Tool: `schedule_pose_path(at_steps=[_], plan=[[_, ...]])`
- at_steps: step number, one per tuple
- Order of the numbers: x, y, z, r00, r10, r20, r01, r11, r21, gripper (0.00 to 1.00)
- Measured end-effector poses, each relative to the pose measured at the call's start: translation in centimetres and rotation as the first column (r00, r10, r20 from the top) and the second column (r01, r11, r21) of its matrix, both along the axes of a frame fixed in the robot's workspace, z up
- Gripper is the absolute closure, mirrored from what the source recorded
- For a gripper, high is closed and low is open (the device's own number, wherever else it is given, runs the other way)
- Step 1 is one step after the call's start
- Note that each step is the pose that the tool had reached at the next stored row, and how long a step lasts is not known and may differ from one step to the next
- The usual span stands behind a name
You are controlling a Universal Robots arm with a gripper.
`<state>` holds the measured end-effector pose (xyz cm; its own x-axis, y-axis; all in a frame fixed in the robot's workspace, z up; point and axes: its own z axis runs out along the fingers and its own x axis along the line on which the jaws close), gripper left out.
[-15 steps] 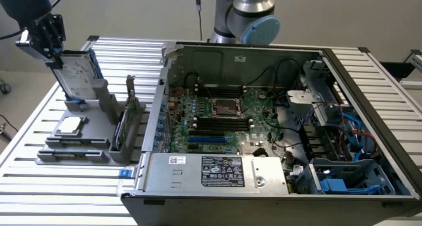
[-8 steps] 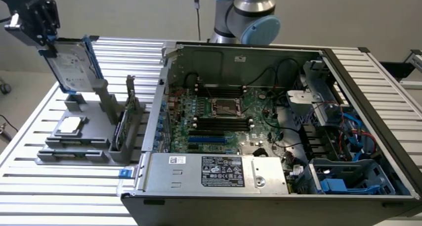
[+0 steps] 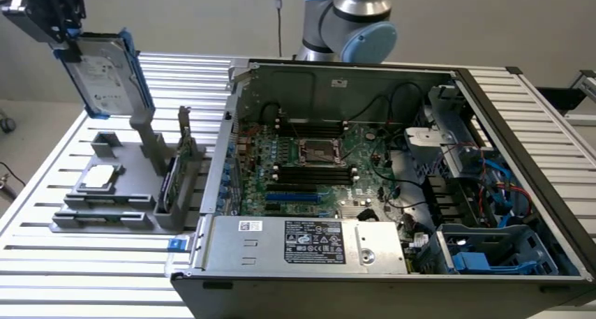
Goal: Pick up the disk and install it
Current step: 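Pick up the disk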
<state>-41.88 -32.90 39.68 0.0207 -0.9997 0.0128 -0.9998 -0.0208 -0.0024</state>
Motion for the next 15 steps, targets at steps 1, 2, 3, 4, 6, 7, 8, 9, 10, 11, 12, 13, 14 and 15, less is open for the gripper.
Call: schedule_pose_path(at_steps=[1,2,3,4,6,7,8,9,10,11,12,13,14,15], plan=[[0.3,-0.05,0.45,1.0,0.0,-0.0004,0.0,1.0,0.0,0.67],[0.6,-0.09,0.9,1.0,0.001,-0.0009,-0.001,1.0,0.0001,0.67],[0.9,-0.14,1.39,1.0,0.001,-0.0015,-0.001,1.0,0.0,0.67],[1.2,-0.19,1.82,1.0,0.002,-0.0018,-0.002,1.0,0.0001,0.67],[1.8,-0.3,2.72,1.0,0.002,-0.0027,-0.002,1.0,0.0,0.67],[2.1,-0.36,3.18,1.0,0.003,-0.003,-0.003,1.0,0.0001,0.67],[2.4,-0.42,3.65,1.0,0.003,-0.0034,-0.003,1.0,0.0001,0.67],[2.7,-0.48,4.1,1.0,0.003,-0.0037,-0.003,1.0,0.0001,0.67],[3.0,-0.54,4.55,1.0,0.004,-0.004,-0.004,1.0,0.0002,0.67],[3.3,-0.6,5.0,1.0,0.004,-0.0044,-0.004,1.0,0.0001,0.67],[3.6,-0.66,5.45,1.0,0.005,-0.0047,-0.005,1.0,0.0002,0.67],[3.9,-0.72,5.9,1.0,0.005,-0.0049,-0.005,1.0,0.0002,0.67],[4.2,-0.78,6.38,1.0,0.005,-0.0054,-0.005,1.0,0.0002,0.67],[4.5,-0.85,6.83,1.0,0.005,-0.0057,-0.005,1.0,0.0002,0.67]])
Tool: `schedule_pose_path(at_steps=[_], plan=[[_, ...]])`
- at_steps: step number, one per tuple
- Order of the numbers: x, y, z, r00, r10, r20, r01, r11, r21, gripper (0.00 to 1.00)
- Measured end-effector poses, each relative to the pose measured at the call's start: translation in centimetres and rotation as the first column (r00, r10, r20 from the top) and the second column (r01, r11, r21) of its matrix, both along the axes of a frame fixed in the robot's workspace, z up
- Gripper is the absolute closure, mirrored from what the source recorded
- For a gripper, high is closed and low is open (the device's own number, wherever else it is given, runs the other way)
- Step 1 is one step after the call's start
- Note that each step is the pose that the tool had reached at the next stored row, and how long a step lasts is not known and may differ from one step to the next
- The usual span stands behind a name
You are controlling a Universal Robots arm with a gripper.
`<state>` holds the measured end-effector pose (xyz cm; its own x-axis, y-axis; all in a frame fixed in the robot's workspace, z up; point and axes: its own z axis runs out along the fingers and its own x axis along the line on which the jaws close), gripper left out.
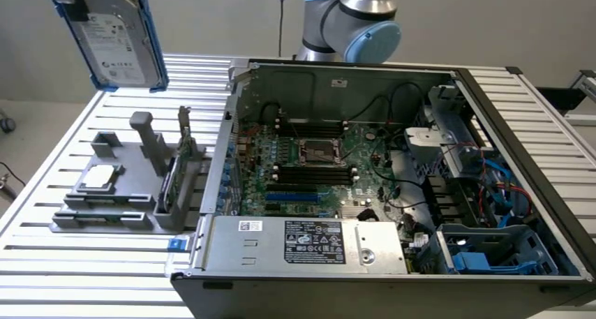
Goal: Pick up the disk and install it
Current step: 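Pick up the disk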
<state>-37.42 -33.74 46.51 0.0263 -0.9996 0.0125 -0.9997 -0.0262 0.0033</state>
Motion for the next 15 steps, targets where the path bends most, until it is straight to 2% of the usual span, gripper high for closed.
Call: schedule_pose_path(at_steps=[7,15], plan=[[2.1,-0.67,3.09,1.0,0.001,-0.003,-0.001,1.0,0.0005,0.67],[5.1,-1.87,3.62,1.0,0.001,-0.0033,-0.001,0.9999,0.0106,0.67]])
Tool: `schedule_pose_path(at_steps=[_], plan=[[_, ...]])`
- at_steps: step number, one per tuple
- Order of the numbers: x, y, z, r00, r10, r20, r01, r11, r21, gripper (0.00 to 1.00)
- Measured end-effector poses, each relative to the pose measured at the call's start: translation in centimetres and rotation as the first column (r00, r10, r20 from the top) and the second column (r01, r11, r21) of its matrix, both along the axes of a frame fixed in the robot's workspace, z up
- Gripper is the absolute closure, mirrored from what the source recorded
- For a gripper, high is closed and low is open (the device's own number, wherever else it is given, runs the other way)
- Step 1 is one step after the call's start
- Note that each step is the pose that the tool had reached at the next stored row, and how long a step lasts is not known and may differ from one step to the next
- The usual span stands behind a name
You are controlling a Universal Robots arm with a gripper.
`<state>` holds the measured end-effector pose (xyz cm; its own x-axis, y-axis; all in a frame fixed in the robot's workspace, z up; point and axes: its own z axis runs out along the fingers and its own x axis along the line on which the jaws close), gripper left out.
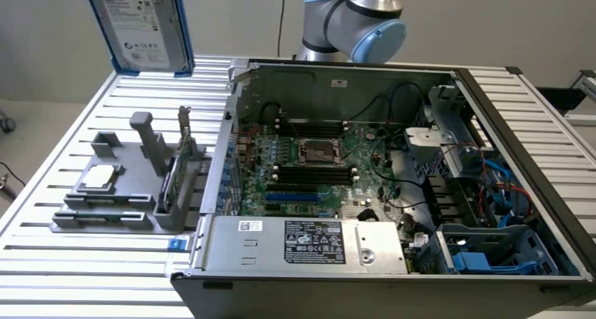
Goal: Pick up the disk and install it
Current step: 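Pick up the disk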
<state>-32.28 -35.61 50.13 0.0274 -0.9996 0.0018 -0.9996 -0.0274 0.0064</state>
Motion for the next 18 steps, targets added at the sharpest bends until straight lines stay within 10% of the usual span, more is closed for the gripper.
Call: schedule_pose_path(at_steps=[18], plan=[[7.8,-2.89,0.32,1.0,0.0,0.0,0.0,0.9998,0.0207,0.67]])
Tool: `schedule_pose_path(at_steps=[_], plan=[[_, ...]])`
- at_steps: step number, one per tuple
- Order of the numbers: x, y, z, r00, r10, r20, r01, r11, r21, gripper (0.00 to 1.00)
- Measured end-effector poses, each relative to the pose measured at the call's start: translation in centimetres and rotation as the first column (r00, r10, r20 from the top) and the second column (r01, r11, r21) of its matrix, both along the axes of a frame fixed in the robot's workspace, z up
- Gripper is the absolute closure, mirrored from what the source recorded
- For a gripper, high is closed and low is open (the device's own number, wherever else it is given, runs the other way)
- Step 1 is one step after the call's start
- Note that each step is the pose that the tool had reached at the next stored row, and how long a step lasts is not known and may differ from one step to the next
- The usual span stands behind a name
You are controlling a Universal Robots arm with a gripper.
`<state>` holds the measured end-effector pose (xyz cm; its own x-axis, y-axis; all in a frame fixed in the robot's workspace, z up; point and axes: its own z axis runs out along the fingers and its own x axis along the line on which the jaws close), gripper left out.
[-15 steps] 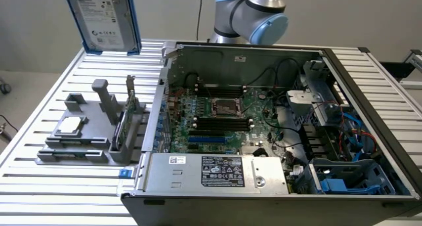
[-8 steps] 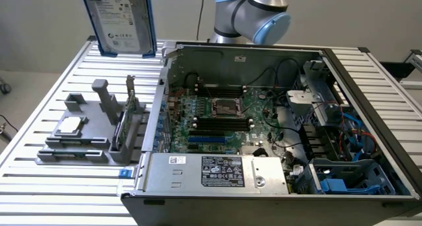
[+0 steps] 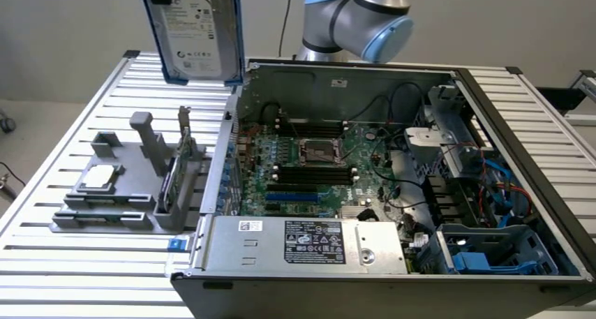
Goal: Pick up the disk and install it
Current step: 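Pick up the disk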
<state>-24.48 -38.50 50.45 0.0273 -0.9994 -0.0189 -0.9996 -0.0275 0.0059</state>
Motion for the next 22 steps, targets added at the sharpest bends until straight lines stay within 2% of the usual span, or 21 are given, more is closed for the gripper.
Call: schedule_pose_path(at_steps=[22], plan=[[9.0,-3.02,0.02,1.0,0.0,0.0,0.0,0.9994,0.0344,0.67]])
